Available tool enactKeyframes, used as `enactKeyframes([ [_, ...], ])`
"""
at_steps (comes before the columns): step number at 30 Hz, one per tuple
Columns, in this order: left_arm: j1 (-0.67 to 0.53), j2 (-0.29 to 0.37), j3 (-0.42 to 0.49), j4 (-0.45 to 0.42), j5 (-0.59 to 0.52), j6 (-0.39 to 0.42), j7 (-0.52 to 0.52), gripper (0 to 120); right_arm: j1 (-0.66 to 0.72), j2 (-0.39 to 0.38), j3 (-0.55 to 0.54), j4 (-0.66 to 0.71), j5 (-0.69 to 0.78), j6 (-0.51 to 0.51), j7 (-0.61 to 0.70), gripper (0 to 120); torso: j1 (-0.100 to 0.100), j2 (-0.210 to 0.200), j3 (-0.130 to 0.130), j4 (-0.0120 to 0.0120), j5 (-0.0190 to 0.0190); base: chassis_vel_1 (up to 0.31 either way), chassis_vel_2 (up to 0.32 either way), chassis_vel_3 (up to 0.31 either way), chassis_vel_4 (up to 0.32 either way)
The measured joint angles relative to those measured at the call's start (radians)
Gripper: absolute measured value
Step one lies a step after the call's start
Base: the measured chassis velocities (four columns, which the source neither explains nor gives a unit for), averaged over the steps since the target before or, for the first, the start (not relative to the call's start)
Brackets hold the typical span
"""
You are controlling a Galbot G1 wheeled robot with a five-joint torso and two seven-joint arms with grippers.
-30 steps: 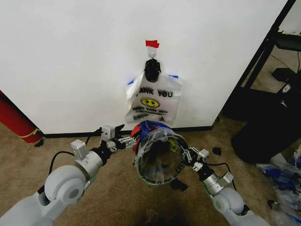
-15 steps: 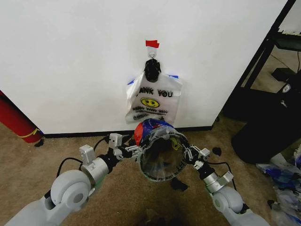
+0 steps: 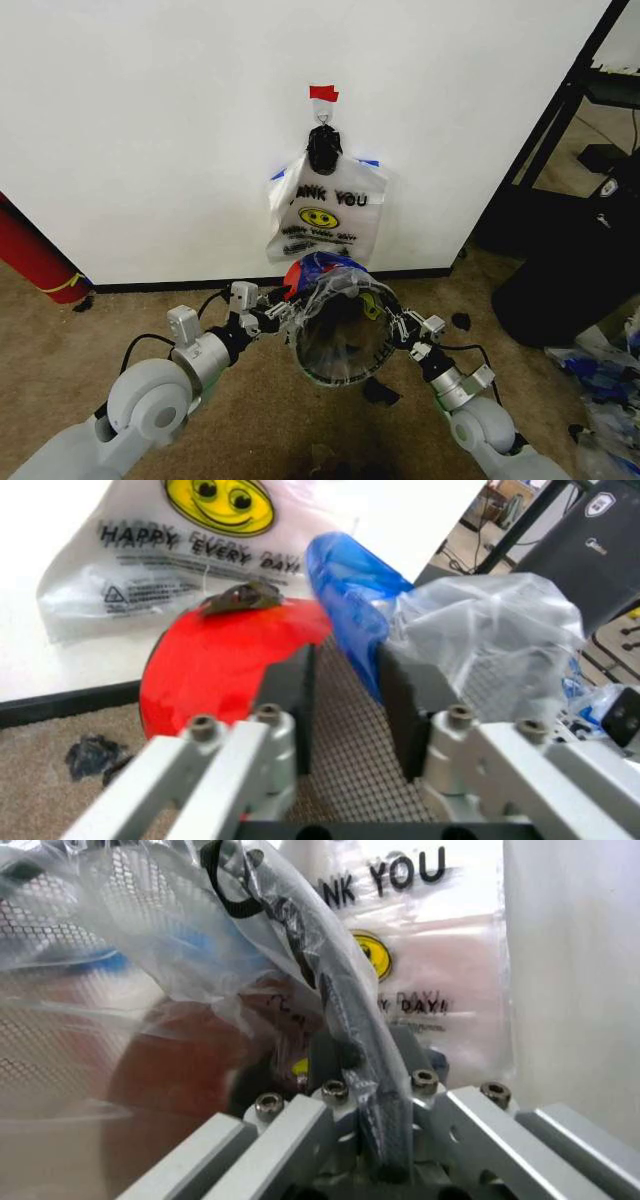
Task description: Pick up the garbage bag from the wall and place it over the trash bin.
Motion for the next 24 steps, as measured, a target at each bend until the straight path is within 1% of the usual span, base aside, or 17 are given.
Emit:
enactKeyframes([
  [1,0.0,0.0,-0.001,0.002,0.0,-0.001,0.001,17,-0.003,0.0,0.0,0.003,0.004,-0.001,-0.002,0,0.0,0.0,0.0,0.0,0.0,0.0,0.0,0.0,0.0],
  [2,0.0,-0.001,-0.002,0.003,0.0,-0.001,0.002,14,-0.004,-0.001,0.001,0.004,0.007,-0.001,-0.002,0,0.0,0.0,0.0,0.0,0.0,0.0,0.0,0.0,0.0],
  [3,0.0,-0.001,-0.002,0.003,0.0,-0.001,0.002,14,-0.004,-0.001,0.001,0.004,0.007,-0.001,-0.002,0,0.0,0.0,0.0,0.0,0.0,0.0,0.0,0.0,0.0],
  [4,0.0,-0.001,-0.002,0.003,0.0,-0.001,0.006,9,-0.006,-0.001,0.001,0.007,0.013,-0.003,-0.002,0,0.0,0.0,0.0,0.0,0.0,0.0,0.0,0.0,0.0],
  [7,0.001,-0.004,-0.002,0.002,0.0,-0.002,0.015,0,-0.011,-0.003,0.003,0.014,0.019,-0.004,-0.002,0,0.0,0.0,0.0,0.0,0.0,0.0,0.0,0.0,0.0],
  [19,0.014,-0.004,-0.02,-0.017,0.001,-0.009,0.017,0,-0.023,-0.004,0.009,0.026,0.013,-0.002,-0.013,0,0.0,0.0,0.0,0.0,0.0,0.0,0.0,0.0,0.0],
  [22,-0.004,-0.002,-0.013,0.023,0.017,-0.036,0.03,0,-0.025,-0.004,0.008,0.038,0.034,0.0,-0.03,0,0.0,0.0,0.0,0.0,0.0,0.0,0.0,0.0,0.0],
  [24,-0.007,-0.003,-0.012,0.03,0.019,-0.04,0.034,0,-0.026,-0.005,0.007,0.041,0.041,0.0,-0.033,0,0.0,0.0,0.0,0.0,-0.0001,0.0,0.0,0.0,0.0],
])
